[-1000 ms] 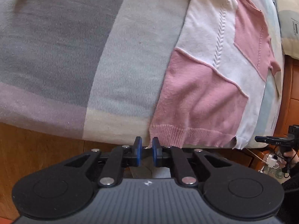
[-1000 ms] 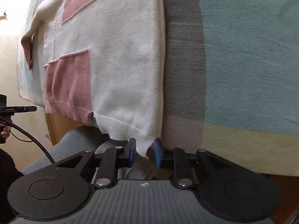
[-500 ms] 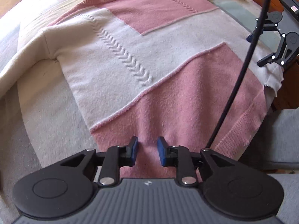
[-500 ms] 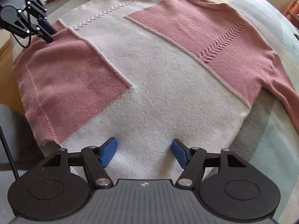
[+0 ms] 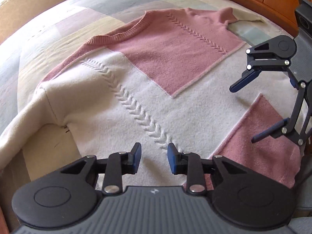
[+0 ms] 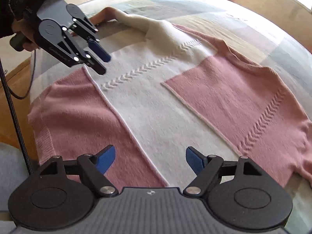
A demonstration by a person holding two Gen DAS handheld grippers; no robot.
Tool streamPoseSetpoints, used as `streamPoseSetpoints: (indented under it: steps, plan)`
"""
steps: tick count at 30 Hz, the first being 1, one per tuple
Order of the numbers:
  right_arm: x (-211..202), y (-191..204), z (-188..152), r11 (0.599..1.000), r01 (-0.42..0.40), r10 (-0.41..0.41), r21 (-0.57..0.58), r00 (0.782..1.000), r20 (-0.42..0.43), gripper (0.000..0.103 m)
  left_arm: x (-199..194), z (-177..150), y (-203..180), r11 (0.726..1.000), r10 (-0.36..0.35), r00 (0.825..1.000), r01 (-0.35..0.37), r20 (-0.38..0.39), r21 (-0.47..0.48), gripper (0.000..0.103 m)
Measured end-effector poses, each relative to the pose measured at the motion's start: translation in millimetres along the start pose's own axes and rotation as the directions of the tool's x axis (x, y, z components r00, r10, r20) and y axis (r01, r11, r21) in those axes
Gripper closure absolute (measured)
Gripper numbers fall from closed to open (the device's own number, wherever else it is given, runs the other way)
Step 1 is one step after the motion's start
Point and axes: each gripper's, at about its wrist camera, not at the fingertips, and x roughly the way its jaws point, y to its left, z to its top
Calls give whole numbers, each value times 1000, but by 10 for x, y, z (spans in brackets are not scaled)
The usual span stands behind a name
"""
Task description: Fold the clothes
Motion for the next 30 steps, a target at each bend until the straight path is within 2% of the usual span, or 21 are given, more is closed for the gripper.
streamPoseSetpoints:
  steps: [2,4,5,7,10,12,16,18,21,23,25,27,30]
  plan:
    - [185,142,-1,998,-25,24,-49,1000,-18,20,0,-108,25,1000,-4,1000,4,17,13,68]
    - [131,249,-189,996,-13,13,-91,1000,1,10,-79,-239,66,1000,5,1000,-6,20,6,60]
    - [49,255,-329,997,-11,10,-75,1000,-9,7,-113,-301,82,1000,14,1000,-14,11,0,56]
    - [-107,254,-568,999,-12,9,-52,999,-50,0,-168,-390,97,1000,27,1000,-27,-5,-9,55]
    - [-282,272,-801,997,-21,11,-72,991,-133,0,-176,-324,73,999,42,998,-42,-40,0,55]
    - [-308,253,-706,998,-7,-1,-66,992,-127,0,-170,-189,28,998,54,998,-52,-37,32,57]
    - [-341,209,-467,998,23,-28,-50,994,-102,3,-180,-29,-102,993,10,1000,-13,21,118,56]
    - [-328,73,-395,995,93,-90,34,993,-72,2,-154,-40,-181,988,-12,1000,9,15,155,56]
    - [-279,-109,-493,975,169,-153,144,982,-112,2,-132,-201,-278,983,-51,998,57,-40,174,56]
    - [-276,-164,-717,961,185,-147,203,971,-191,2,-190,-391,-299,985,-35,998,42,-43,169,48]
    - [-374,-113,-927,958,180,-132,225,968,-212,0,-262,-494,-295,990,-14,998,23,-63,137,46]
    - [-462,-60,-1079,955,177,-121,237,965,-233,0,-297,-411,-295,994,4,995,7,-105,108,47]
    - [-480,-16,-1112,951,189,-124,244,958,-259,0,-345,-198,-399,986,-21,999,27,-38,163,47]
